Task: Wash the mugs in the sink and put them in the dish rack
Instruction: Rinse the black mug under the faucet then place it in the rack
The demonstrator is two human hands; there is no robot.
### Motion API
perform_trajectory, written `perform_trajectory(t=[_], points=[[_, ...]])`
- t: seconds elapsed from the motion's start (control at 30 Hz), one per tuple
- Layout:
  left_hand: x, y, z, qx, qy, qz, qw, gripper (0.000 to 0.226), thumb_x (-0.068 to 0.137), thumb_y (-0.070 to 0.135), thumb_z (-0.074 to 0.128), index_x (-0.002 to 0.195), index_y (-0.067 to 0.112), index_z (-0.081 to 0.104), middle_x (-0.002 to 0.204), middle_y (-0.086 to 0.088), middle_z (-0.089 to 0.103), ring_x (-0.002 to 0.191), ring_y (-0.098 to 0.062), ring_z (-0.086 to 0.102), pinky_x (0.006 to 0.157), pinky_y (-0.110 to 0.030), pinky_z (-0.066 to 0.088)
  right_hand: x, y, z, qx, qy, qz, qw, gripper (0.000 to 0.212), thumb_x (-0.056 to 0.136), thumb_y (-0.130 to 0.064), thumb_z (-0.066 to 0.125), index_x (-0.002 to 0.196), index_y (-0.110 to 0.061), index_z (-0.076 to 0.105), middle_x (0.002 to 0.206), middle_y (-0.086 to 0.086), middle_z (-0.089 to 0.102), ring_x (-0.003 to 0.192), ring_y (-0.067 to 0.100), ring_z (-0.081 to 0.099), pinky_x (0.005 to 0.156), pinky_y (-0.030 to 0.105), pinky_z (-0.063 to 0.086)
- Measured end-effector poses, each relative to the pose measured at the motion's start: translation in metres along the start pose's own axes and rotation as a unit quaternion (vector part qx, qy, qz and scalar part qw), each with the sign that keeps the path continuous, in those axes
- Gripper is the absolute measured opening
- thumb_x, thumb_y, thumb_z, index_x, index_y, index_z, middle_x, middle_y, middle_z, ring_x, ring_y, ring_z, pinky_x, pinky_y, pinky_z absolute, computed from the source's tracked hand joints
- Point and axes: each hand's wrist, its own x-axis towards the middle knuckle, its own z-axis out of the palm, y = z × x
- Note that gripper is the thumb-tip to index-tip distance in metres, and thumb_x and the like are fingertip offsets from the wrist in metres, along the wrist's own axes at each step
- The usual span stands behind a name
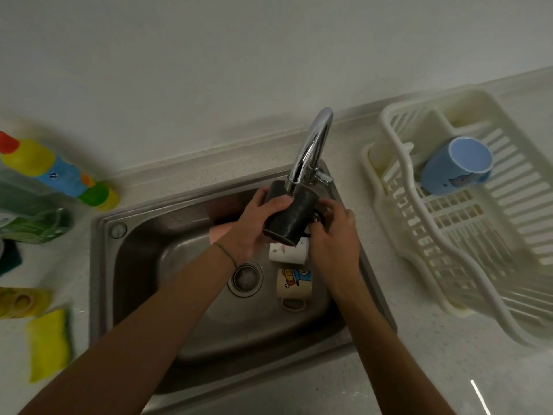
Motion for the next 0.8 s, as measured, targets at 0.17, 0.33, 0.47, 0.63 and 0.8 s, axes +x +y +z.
perform_trajectory(t=[0.17,0.33,0.47,0.63,0.8], points=[[0.007,-0.004,0.008,0.026,0.04,0.055,0.997,0.068,0.082,0.03,0.079,0.14,0.019,0.046,0.137,-0.017,0.058,0.111,-0.036,0.069,0.087,-0.05,0.061,-0.012,0.002,0.012,0.036,0.029,-0.004,0.999,0.045,0.1,-0.027,0.054,0.144,-0.029,0.047,0.135,-0.008,0.035,0.114,0.012,0.055,0.099,0.037,0.055],[0.01,-0.007,0.016,0.057,0.072,0.091,0.992,0.051,0.087,0.029,0.077,0.131,0.015,0.054,0.127,-0.014,0.065,0.112,-0.033,0.07,0.096,-0.05,0.058,-0.011,-0.003,0.017,0.156,-0.027,0.022,0.987,0.059,0.097,-0.04,0.054,0.153,-0.038,0.034,0.143,-0.003,0.047,0.118,0.008,0.058,0.1,0.035,0.053],[0.007,-0.013,0.024,0.096,0.098,0.109,0.985,0.019,0.105,0.022,0.055,0.121,0.012,0.053,0.11,-0.003,0.067,0.096,-0.013,0.072,0.077,-0.025,0.059,0.004,-0.004,0.021,0.26,-0.078,0.078,0.959,0.062,0.097,-0.041,0.057,0.153,-0.039,0.031,0.141,-0.001,0.056,0.121,0.015,0.061,0.101,0.045,0.054],[-0.001,-0.012,0.034,0.14,0.129,0.099,0.977,0.044,0.102,0.053,0.034,0.115,0.018,0.056,0.119,-0.017,0.065,0.112,-0.03,0.065,0.102,-0.049,0.053,0.009,-0.005,0.028,0.304,-0.06,0.124,0.943,0.058,0.089,-0.051,0.066,0.14,-0.035,0.043,0.128,0.002,0.061,0.112,0.02,0.065,0.093,0.047,0.058],[-0.007,-0.013,0.042,0.165,0.089,0.138,0.972,0.015,0.096,0.044,0.06,0.11,0.038,0.058,0.119,-0.011,0.065,0.11,-0.024,0.068,0.096,-0.048,0.058,0.021,-0.007,0.028,0.387,-0.076,0.243,0.886,0.072,0.073,-0.065,0.077,0.133,-0.03,0.058,0.123,0.006,0.069,0.109,0.026,0.07,0.091,0.053,0.058]])
